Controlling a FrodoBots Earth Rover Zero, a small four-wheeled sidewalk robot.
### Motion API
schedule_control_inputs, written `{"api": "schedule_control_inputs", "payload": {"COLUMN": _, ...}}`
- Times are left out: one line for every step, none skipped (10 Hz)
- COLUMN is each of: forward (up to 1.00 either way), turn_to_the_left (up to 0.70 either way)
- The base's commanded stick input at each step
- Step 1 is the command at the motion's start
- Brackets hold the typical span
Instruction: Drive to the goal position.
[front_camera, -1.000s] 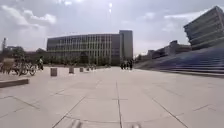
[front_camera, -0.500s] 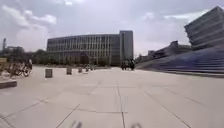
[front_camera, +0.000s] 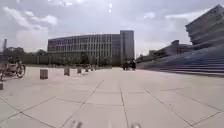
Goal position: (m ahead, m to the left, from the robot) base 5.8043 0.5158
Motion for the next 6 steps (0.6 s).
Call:
{"api": "schedule_control_inputs", "payload": {"forward": 0.99, "turn_to_the_left": 0.04}}
{"api": "schedule_control_inputs", "payload": {"forward": 0.99, "turn_to_the_left": 0.04}}
{"api": "schedule_control_inputs", "payload": {"forward": 0.99, "turn_to_the_left": 0.04}}
{"api": "schedule_control_inputs", "payload": {"forward": 0.99, "turn_to_the_left": 0.04}}
{"api": "schedule_control_inputs", "payload": {"forward": 0.99, "turn_to_the_left": 0.04}}
{"api": "schedule_control_inputs", "payload": {"forward": 0.99, "turn_to_the_left": 0.04}}
